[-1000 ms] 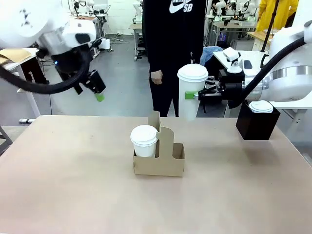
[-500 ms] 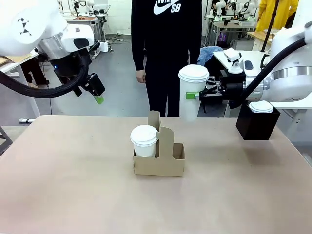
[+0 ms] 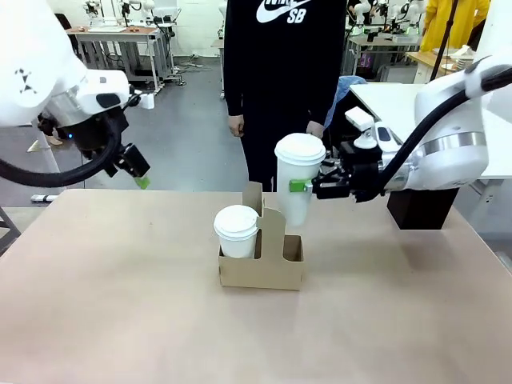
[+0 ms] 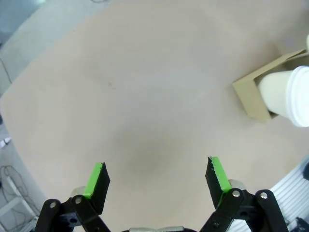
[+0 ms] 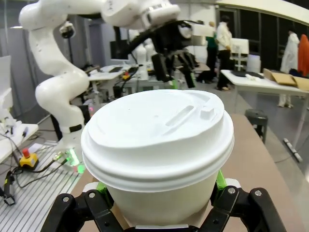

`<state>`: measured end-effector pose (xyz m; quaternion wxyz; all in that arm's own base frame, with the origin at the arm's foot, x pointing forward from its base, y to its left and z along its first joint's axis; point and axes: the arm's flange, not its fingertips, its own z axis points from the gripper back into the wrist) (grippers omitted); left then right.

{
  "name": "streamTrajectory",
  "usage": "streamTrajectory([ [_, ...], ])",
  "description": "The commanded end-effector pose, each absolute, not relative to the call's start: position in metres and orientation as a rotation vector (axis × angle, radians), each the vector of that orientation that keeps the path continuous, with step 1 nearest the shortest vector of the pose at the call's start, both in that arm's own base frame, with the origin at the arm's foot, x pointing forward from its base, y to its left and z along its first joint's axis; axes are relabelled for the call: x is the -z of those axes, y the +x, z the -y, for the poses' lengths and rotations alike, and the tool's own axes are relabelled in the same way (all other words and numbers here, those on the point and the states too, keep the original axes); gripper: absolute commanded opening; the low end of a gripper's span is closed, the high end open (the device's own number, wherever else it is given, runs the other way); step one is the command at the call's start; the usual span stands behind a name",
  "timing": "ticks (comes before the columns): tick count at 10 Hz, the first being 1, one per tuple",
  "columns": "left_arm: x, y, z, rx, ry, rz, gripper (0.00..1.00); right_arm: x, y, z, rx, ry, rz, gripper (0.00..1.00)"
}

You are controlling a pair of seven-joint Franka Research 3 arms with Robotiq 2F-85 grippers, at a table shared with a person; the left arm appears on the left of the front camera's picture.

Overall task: Pour a drink into a cup and package it in a carrier.
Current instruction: Insert the held 600 ml Paper Cup into the Cup Carrier.

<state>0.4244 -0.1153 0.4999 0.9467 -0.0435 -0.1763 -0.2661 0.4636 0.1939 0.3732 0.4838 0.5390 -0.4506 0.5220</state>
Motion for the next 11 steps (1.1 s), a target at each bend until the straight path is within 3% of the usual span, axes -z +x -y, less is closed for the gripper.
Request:
streamTrajectory([
  [1, -0.483, 0.426, 0.107, 0.548, -0.130, 0.367, 1.00, -0.372, 0.459, -0.197, -1.358, 1.373, 1.105, 0.87],
  [11, -0.477, 0.427, 0.109, 0.538, -0.097, 0.341, 1.00, -0.319, 0.463, -0.205, -1.456, 1.473, 0.998, 0.87],
])
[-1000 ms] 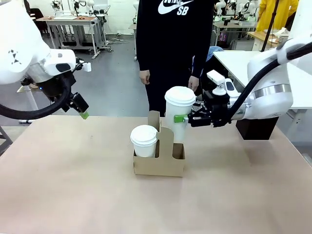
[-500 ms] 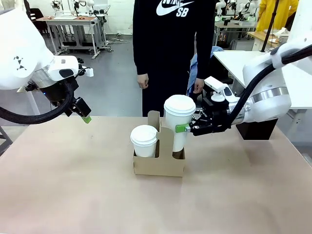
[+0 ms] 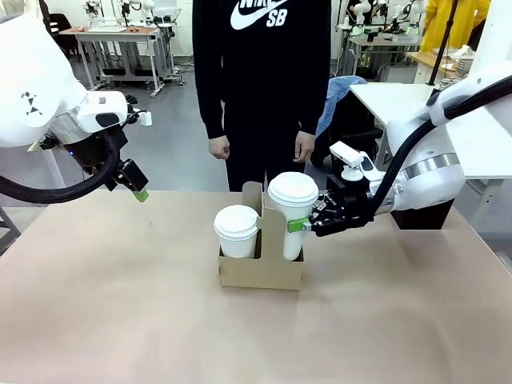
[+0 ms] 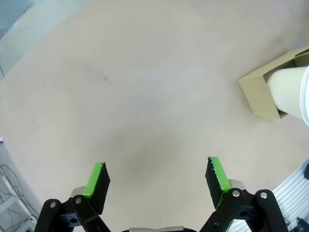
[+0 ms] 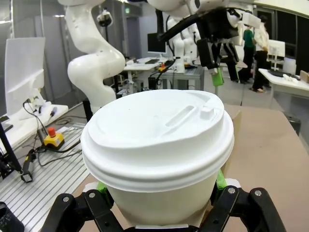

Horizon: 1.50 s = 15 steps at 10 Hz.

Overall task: Pour a drink into a cup and package it in a carrier.
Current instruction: Insert the held 600 ml Paper Cup into the Cup Carrier.

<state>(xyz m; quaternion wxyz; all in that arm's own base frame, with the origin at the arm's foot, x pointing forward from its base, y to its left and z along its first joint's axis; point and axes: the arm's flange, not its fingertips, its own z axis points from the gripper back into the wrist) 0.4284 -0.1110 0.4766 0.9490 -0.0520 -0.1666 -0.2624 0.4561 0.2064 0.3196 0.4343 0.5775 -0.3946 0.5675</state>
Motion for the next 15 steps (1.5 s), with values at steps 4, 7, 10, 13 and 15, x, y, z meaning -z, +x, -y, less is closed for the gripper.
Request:
streamTrajectory([
  [4, -0.477, 0.427, 0.109, 0.538, -0.097, 0.341, 1.00, -0.289, 0.465, -0.211, -1.493, 1.493, 0.957, 0.87],
  [7, -0.477, 0.427, 0.109, 0.538, -0.097, 0.341, 1.00, -0.274, 0.465, -0.212, -1.506, 1.470, 0.948, 0.87],
  [10, -0.477, 0.427, 0.109, 0.538, -0.097, 0.341, 1.00, -0.263, 0.468, -0.208, -1.520, 1.408, 0.942, 0.87],
  [13, -0.477, 0.427, 0.109, 0.538, -0.097, 0.341, 1.00, -0.257, 0.472, -0.203, -1.509, 1.357, 0.957, 0.87],
  [15, -0.477, 0.427, 0.109, 0.538, -0.097, 0.341, 1.00, -0.263, 0.469, -0.196, -1.529, 1.313, 0.968, 1.00],
])
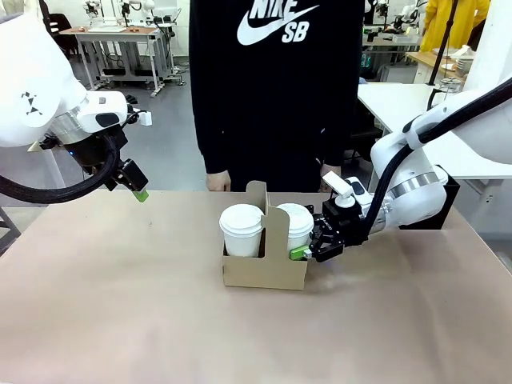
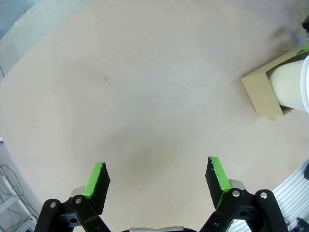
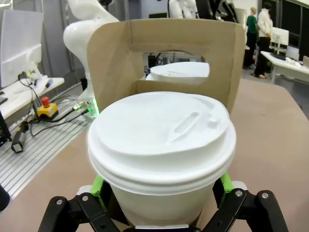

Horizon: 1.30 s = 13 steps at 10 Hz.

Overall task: Pour a drink into a cup and package it in a carrier.
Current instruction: Insert the held 600 ml Paper Cup into the Cup Carrier.

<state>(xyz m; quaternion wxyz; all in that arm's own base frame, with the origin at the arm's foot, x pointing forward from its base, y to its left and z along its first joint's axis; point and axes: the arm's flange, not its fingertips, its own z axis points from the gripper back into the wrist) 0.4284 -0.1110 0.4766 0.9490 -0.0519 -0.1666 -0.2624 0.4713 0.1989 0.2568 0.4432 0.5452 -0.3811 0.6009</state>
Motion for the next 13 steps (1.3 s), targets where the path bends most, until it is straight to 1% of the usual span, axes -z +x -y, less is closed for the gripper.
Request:
streamTrajectory([
  [1, -0.477, 0.427, 0.109, 0.538, -0.097, 0.341, 1.00, -0.266, 0.468, -0.191, -1.530, 1.292, 0.961, 1.00],
  [6, -0.477, 0.427, 0.109, 0.538, -0.097, 0.341, 1.00, -0.293, 0.474, -0.139, -1.467, 1.223, 0.993, 1.00],
  [7, -0.477, 0.427, 0.109, 0.538, -0.097, 0.341, 1.00, -0.300, 0.473, -0.127, -1.452, 1.235, 0.989, 1.00],
  [8, -0.477, 0.427, 0.109, 0.538, -0.097, 0.341, 1.00, -0.311, 0.470, -0.109, -1.401, 1.189, 0.993, 1.00],
  [10, -0.477, 0.427, 0.109, 0.538, -0.097, 0.341, 1.00, -0.343, 0.446, -0.069, -1.290, 1.044, 1.015, 1.00],
  [11, -0.477, 0.427, 0.109, 0.538, -0.097, 0.341, 1.00, -0.356, 0.432, -0.048, -1.199, 0.933, 0.973, 1.00],
  [12, -0.477, 0.427, 0.109, 0.538, -0.097, 0.341, 1.00, -0.366, 0.418, -0.028, -1.111, 0.906, 0.963, 1.00],
  [13, -0.477, 0.427, 0.109, 0.538, -0.097, 0.341, 1.00, -0.373, 0.406, -0.011, -1.006, 0.831, 0.951, 1.00],
])
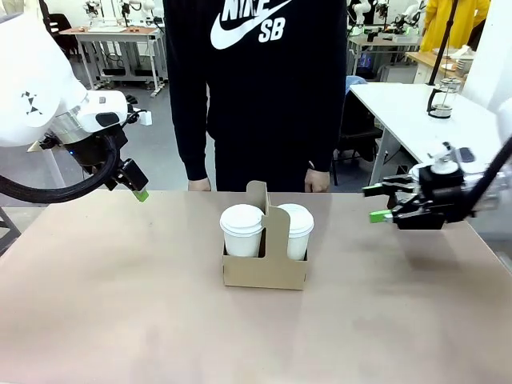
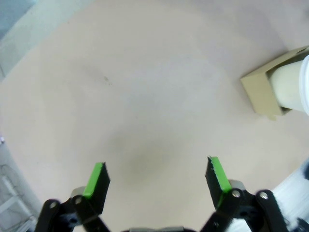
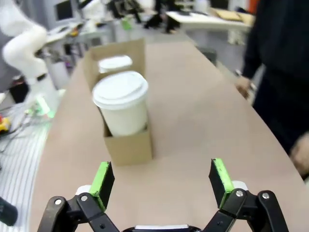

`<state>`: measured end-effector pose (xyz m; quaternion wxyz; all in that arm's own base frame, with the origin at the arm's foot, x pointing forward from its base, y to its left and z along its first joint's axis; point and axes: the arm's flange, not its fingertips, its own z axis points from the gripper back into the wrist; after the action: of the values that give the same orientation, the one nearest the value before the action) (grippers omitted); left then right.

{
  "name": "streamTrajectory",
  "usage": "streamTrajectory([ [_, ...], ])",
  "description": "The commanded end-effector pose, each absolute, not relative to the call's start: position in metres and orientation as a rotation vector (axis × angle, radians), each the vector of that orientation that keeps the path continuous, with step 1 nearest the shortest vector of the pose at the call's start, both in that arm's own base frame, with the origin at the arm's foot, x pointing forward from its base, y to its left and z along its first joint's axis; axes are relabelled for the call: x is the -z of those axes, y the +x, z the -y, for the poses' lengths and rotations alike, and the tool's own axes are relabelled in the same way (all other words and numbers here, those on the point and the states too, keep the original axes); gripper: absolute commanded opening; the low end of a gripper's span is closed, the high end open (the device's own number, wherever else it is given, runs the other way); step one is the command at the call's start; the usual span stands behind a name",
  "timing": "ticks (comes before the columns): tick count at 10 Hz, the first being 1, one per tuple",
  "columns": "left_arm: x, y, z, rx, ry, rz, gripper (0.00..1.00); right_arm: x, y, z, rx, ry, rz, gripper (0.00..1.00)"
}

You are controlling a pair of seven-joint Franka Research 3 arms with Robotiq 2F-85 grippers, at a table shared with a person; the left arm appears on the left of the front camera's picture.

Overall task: Pour a drink into a cup and package it in a carrier.
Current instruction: Insert the held 600 ml Paper Cup into the Cup Carrier.

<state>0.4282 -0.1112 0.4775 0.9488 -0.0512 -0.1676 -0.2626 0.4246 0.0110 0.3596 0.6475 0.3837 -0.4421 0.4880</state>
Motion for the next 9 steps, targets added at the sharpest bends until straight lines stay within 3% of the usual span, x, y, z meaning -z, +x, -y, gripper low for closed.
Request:
streamTrajectory([
  [1, -0.477, 0.427, 0.109, 0.538, -0.097, 0.341, 1.00, -0.379, 0.393, 0.003, -0.910, 0.703, 0.931, 1.00],
  [3, -0.477, 0.427, 0.109, 0.538, -0.097, 0.341, 1.00, -0.394, 0.369, 0.020, -0.812, 0.549, 0.913, 1.00],
  [6, -0.477, 0.427, 0.109, 0.538, -0.097, 0.341, 1.00, -0.398, 0.359, 0.023, -0.797, 0.519, 0.884, 1.00],
  [9, -0.477, 0.427, 0.109, 0.538, -0.097, 0.341, 1.00, -0.405, 0.394, 0.039, -0.798, 0.503, 0.931, 1.00],
])
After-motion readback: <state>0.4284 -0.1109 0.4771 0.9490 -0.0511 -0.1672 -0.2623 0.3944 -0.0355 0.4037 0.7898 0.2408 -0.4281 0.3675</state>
